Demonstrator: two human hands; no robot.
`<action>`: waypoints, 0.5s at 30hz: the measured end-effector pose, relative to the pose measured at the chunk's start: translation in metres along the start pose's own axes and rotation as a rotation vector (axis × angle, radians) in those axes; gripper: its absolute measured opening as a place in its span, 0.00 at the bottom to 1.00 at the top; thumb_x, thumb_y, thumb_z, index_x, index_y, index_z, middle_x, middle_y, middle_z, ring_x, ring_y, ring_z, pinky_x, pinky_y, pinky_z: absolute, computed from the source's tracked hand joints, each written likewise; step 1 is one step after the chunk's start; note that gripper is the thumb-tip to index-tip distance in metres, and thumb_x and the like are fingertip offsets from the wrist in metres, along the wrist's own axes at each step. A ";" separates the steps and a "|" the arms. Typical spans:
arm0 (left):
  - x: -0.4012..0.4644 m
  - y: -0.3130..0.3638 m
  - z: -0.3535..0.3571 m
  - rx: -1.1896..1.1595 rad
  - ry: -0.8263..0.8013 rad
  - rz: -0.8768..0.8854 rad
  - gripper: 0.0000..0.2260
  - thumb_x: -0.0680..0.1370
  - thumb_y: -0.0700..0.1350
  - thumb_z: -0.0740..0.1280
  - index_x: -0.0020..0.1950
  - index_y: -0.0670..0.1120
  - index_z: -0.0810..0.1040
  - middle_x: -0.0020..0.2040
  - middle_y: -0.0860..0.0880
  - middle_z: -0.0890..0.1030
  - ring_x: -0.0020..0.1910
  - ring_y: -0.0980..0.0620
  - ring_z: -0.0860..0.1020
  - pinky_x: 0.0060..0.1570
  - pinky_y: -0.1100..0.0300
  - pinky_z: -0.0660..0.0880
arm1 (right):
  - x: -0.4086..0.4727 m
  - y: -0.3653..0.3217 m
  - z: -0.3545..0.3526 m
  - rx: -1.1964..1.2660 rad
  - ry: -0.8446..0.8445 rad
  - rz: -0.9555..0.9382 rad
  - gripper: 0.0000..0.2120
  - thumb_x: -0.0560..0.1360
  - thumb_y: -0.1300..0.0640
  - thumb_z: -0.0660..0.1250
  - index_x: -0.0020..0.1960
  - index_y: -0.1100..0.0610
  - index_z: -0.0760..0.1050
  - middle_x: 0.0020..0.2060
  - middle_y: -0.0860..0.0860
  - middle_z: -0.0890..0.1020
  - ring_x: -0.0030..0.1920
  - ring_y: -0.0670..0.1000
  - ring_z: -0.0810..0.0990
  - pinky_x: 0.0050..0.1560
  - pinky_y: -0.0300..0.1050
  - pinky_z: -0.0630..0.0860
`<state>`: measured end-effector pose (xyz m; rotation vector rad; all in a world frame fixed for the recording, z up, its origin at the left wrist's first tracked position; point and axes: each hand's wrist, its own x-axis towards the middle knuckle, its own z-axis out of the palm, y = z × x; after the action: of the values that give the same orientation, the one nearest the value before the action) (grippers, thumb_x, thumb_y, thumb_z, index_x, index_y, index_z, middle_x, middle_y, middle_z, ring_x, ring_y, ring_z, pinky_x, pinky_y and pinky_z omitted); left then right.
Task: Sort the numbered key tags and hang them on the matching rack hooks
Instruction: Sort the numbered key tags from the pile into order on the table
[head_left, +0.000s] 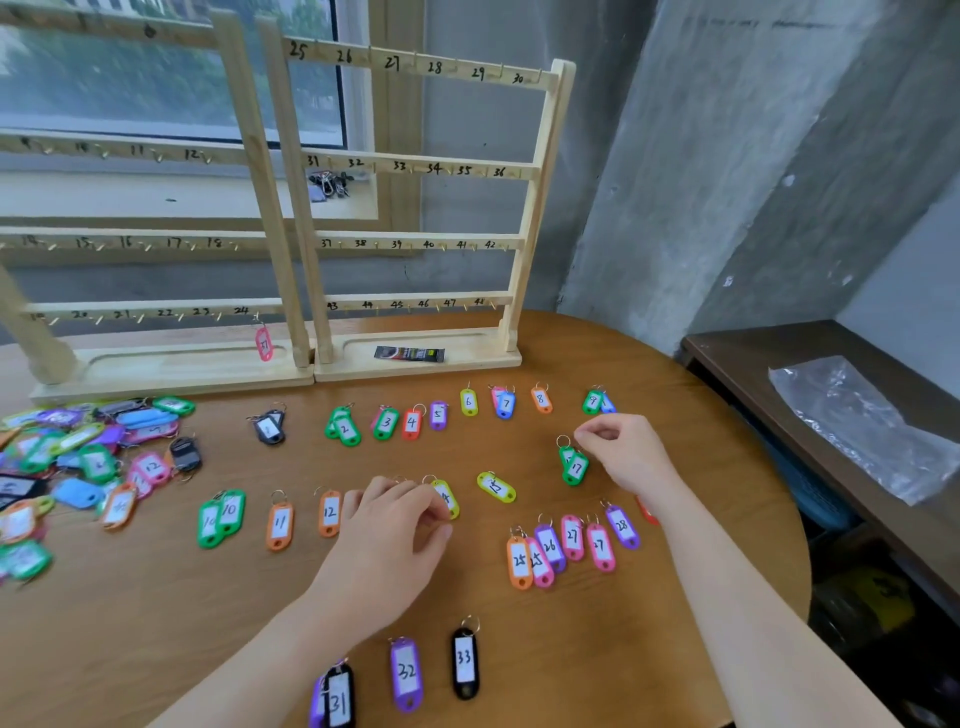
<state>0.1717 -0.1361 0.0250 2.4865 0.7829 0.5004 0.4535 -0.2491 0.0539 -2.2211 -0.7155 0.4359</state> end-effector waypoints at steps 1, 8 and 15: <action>-0.001 -0.003 -0.003 0.002 0.009 -0.011 0.03 0.79 0.52 0.67 0.47 0.59 0.74 0.44 0.64 0.76 0.52 0.60 0.68 0.55 0.59 0.61 | -0.001 -0.002 0.001 0.028 0.008 -0.007 0.02 0.77 0.55 0.72 0.48 0.52 0.85 0.45 0.47 0.84 0.50 0.47 0.81 0.49 0.41 0.76; -0.027 -0.039 -0.037 0.039 0.065 -0.164 0.03 0.80 0.52 0.66 0.46 0.59 0.75 0.44 0.64 0.76 0.50 0.62 0.67 0.52 0.60 0.56 | -0.029 -0.064 0.042 0.213 -0.088 -0.146 0.04 0.78 0.56 0.71 0.46 0.54 0.84 0.36 0.46 0.81 0.36 0.44 0.76 0.38 0.35 0.71; -0.077 -0.099 -0.093 0.109 0.192 -0.333 0.03 0.80 0.51 0.66 0.47 0.58 0.76 0.44 0.62 0.77 0.52 0.57 0.68 0.53 0.57 0.58 | -0.058 -0.148 0.118 0.212 -0.299 -0.349 0.04 0.78 0.55 0.71 0.45 0.52 0.84 0.34 0.44 0.83 0.34 0.38 0.77 0.41 0.35 0.74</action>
<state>0.0261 -0.0810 0.0323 2.3591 1.3037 0.5916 0.2951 -0.1358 0.0907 -1.8050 -1.1370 0.6399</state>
